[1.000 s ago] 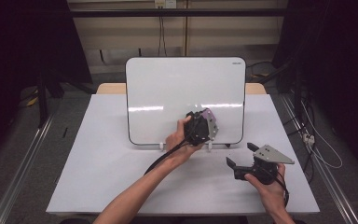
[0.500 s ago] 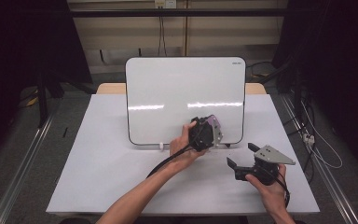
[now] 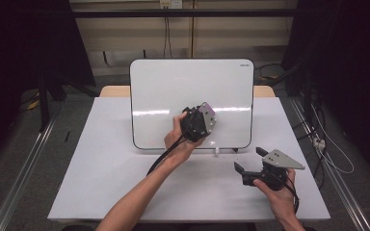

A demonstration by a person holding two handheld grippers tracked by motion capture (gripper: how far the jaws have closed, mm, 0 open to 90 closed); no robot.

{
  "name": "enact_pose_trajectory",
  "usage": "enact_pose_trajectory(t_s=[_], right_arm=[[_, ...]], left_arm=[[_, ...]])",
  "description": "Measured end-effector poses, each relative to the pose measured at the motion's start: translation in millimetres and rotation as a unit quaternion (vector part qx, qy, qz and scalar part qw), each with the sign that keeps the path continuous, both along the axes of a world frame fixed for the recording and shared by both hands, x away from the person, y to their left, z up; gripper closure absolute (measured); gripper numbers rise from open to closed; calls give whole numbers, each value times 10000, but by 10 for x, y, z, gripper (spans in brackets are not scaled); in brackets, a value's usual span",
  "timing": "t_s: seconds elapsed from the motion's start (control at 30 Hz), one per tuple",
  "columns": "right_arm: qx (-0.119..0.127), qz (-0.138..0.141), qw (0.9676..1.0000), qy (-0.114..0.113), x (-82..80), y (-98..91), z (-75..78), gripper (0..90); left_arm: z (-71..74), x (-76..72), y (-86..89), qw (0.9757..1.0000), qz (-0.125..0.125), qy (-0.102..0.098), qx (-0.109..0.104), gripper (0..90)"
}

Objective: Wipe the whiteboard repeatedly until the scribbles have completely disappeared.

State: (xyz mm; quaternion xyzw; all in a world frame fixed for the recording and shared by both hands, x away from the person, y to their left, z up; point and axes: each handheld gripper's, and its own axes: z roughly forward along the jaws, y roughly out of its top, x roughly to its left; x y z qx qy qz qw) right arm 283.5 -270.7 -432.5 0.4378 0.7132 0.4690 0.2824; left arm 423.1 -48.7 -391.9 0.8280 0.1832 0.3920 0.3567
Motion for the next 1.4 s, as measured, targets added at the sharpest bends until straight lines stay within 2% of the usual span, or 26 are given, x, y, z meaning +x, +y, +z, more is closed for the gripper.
enact_pose_trajectory(t_s=[0.13, 0.3, 0.37, 0.43, 0.57, 0.63, 0.7, 0.8, 0.9, 1.0, 1.07, 1.13, 1.27, 1.33, 1.4], right_arm=[[9, 5, 10000, 20, 2, 2, -4, 60], [-10, 14, 10000, 0, -4, -2, -3, 60], [-11, 11, 10000, 6, -14, -5, -4, 60], [-9, 13, 10000, 9, -14, -10, -9, 60], [-8, 20, 10000, 16, -4, -1, -11, 60], [-11, 20, 10000, 43, 10, 14, -17, 60], [-17, 31, 10000, 39, 13, 20, -18, 60], [-31, 51, 10000, 46, 20, 37, -22, 60], [-42, 64, 10000, 41, 24, 47, -22, 60], [-32, 70, 10000, 47, 21, 48, -23, 61], [-29, 58, 10000, 48, 18, 44, -24, 60], [-23, 57, 10000, 47, 18, 40, -24, 61], [5, 49, 10000, 60, 20, 41, -23, 61], [-4, 49, 10000, 72, 24, 49, -25, 60], [5, 71, 9999, 99, 31, 60, -34, 60]], left_arm=[[-96, -98, -168, 9993, -273, 50, 238, 412], [-310, -297, -307, 9963, -662, 88, 546, 411], [-333, -314, -271, 9961, -708, 97, 521, 412], [-302, -290, -210, 9967, -639, 165, 480, 411], [-199, -212, -14, 9981, -458, 416, 47, 412], [-157, -174, 100, 9971, -391, 599, -253, 412], [-136, -158, 188, 9962, -355, 656, -455, 411], [-120, -157, 267, 9957, -330, 657, -557, 412], [-90, -171, 317, 9941, -348, 717, -733, 412], [-33, -179, 371, 9911, -422, 833, -951, 412], [12, -186, 416, 9872, -479, 945, -1189, 411], [55, -190, 466, 9825, -531, 1065, -1436, 411], [113, -171, 574, 9701, -649, 1343, -1916, 412], [128, -171, 632, 9646, -680, 1338, -2167, 411], [136, -172, 679, 9607, -703, 1386, -2301, 411]])
